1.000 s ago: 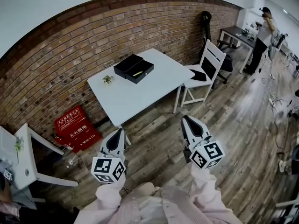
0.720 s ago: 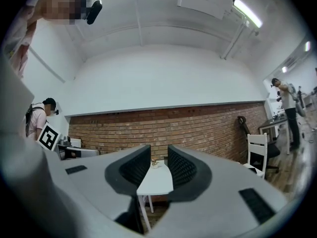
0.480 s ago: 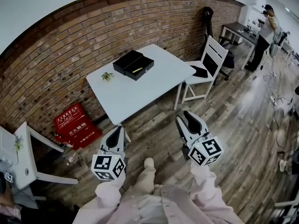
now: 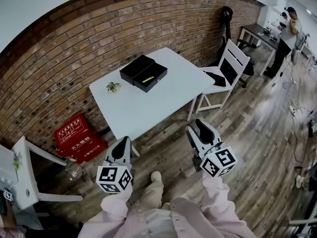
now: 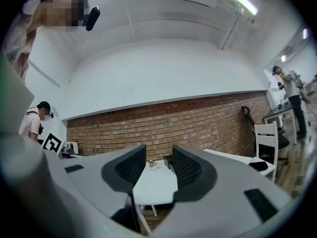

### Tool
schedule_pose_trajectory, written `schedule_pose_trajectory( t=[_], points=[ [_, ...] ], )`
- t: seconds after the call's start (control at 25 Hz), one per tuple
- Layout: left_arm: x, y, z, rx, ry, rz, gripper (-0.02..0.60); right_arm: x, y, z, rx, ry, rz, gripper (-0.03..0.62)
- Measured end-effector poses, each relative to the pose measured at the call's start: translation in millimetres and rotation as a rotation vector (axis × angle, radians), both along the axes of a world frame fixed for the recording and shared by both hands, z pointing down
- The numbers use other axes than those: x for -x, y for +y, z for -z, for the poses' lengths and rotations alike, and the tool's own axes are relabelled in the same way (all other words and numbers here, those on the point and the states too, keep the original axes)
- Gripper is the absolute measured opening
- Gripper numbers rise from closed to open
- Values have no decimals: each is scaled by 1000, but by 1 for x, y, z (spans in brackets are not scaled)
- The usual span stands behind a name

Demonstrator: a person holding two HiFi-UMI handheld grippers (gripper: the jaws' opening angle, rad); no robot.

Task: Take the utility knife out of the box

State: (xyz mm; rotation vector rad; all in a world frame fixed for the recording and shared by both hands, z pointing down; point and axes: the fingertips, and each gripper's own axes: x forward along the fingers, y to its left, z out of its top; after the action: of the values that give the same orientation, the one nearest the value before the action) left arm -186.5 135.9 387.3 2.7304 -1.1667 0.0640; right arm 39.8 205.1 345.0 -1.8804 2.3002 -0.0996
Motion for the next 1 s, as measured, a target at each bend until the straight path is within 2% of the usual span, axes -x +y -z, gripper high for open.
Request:
schedule_pose_trajectory(
  t=[0.6, 1.0],
  points=[
    [-46, -137, -22, 76, -15, -45, -8, -29, -148, -25, 56, -50, 9, 149],
    [-70, -189, -35, 114, 2, -95, -8, -36, -196, -39, 114, -35, -2, 149]
  ],
)
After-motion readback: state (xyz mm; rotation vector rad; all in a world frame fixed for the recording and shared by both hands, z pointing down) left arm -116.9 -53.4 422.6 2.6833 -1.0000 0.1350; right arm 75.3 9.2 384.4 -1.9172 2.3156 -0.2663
